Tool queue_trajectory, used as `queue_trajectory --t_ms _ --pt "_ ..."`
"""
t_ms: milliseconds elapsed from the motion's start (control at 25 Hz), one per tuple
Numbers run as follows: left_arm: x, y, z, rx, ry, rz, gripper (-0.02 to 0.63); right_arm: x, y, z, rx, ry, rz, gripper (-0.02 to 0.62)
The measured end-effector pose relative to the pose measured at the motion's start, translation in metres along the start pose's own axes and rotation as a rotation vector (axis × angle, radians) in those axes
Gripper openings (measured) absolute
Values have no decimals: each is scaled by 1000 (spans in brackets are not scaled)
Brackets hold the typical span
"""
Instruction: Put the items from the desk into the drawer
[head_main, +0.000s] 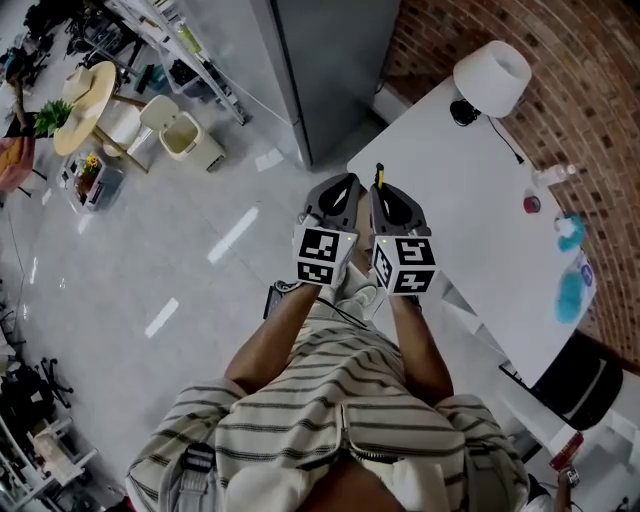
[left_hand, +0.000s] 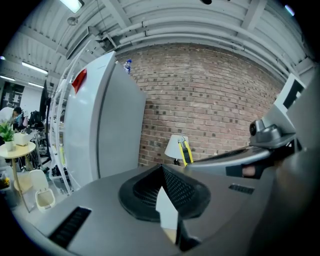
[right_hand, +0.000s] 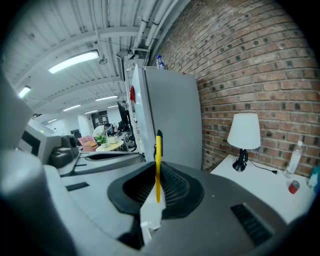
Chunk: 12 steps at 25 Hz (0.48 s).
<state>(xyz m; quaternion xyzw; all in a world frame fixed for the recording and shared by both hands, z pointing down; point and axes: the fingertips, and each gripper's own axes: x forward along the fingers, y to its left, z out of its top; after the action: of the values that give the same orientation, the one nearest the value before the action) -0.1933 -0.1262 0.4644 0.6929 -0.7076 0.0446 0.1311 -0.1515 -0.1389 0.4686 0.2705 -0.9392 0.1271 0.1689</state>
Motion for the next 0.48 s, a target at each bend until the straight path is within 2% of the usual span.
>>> queue_trajectory --t_ms 480 --pt "20 9 -54 -42 109 -8 -8 16 -14 -58 16 139 -29 37"
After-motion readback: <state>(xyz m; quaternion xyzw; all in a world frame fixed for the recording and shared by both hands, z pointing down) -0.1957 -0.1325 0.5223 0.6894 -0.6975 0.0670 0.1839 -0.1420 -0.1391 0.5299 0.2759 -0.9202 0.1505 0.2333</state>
